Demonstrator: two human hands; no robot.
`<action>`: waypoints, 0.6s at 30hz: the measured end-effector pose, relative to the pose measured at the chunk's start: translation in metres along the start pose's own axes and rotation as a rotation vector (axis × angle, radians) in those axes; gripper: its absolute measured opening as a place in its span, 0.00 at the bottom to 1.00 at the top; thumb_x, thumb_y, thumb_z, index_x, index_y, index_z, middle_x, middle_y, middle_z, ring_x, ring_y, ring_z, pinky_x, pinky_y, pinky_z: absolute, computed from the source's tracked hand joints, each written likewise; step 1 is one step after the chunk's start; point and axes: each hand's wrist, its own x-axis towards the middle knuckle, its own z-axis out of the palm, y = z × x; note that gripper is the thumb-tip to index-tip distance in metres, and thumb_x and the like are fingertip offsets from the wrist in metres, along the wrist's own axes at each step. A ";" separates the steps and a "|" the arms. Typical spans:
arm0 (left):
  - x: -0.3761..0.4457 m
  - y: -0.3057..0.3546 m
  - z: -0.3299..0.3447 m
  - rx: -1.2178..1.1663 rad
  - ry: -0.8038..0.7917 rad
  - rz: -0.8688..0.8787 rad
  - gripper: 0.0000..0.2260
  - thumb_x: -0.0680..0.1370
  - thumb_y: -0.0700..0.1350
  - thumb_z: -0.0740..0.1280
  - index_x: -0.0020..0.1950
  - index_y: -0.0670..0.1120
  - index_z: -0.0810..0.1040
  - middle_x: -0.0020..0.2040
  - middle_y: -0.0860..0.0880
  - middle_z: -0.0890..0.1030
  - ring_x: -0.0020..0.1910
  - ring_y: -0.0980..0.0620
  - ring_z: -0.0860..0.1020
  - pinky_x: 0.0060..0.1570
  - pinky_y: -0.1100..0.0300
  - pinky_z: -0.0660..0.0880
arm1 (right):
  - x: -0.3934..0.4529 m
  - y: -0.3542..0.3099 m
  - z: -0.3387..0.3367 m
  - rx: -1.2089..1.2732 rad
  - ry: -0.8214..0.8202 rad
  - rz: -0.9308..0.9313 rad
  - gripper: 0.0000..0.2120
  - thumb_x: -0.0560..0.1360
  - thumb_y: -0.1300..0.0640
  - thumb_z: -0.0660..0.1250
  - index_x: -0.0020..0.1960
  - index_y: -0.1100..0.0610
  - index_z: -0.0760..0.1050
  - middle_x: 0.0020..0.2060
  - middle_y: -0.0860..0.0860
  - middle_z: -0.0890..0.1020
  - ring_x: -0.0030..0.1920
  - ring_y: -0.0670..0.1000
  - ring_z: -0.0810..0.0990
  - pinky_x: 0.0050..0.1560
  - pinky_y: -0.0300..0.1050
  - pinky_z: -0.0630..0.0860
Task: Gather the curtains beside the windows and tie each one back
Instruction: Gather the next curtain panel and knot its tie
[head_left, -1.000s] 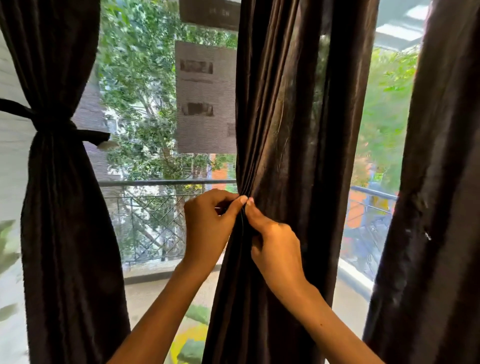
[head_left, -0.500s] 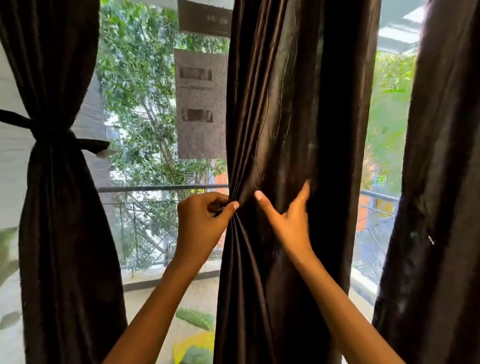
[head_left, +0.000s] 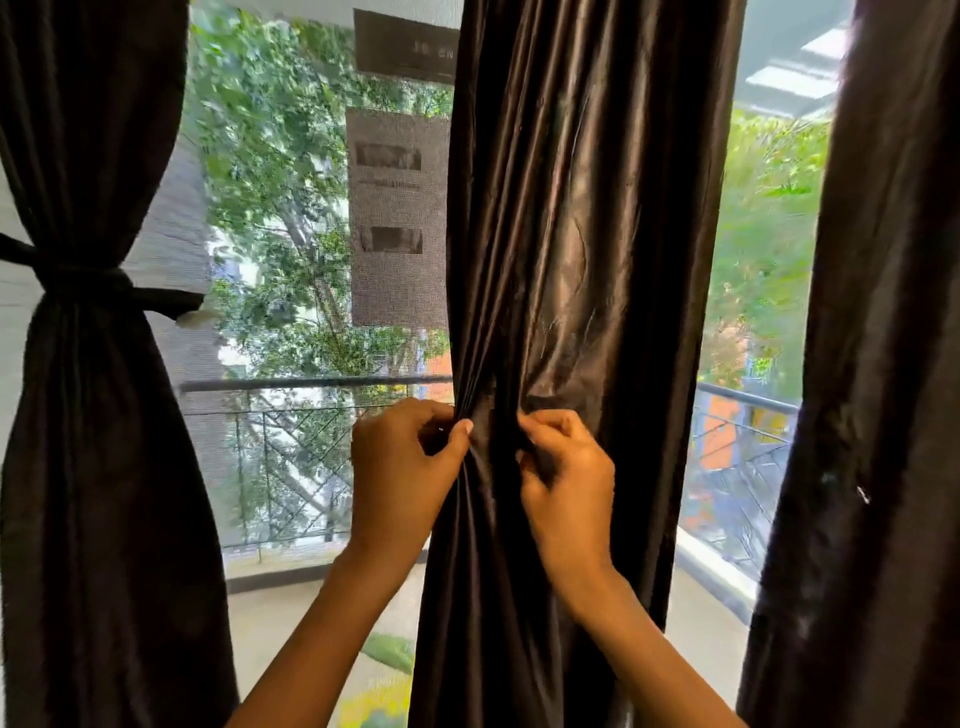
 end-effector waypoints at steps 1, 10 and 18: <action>-0.001 -0.001 0.000 0.003 0.000 0.015 0.03 0.68 0.37 0.75 0.40 0.43 0.85 0.35 0.48 0.84 0.32 0.54 0.81 0.38 0.58 0.78 | -0.001 -0.002 -0.003 -0.041 -0.058 -0.021 0.25 0.67 0.74 0.66 0.58 0.55 0.80 0.49 0.46 0.79 0.47 0.42 0.78 0.50 0.35 0.77; -0.004 0.000 0.003 -0.054 -0.031 -0.008 0.03 0.71 0.44 0.74 0.42 0.44 0.85 0.37 0.50 0.84 0.35 0.56 0.82 0.40 0.57 0.78 | -0.001 -0.014 -0.011 -0.237 -0.375 -0.121 0.29 0.70 0.66 0.62 0.70 0.50 0.70 0.57 0.49 0.73 0.53 0.54 0.77 0.44 0.48 0.77; 0.000 0.006 0.000 -0.092 -0.019 -0.110 0.03 0.69 0.44 0.76 0.38 0.46 0.85 0.32 0.51 0.83 0.34 0.64 0.80 0.37 0.62 0.76 | -0.005 -0.010 -0.011 -0.143 -0.459 -0.138 0.23 0.68 0.51 0.61 0.62 0.53 0.78 0.55 0.47 0.74 0.53 0.49 0.76 0.47 0.45 0.76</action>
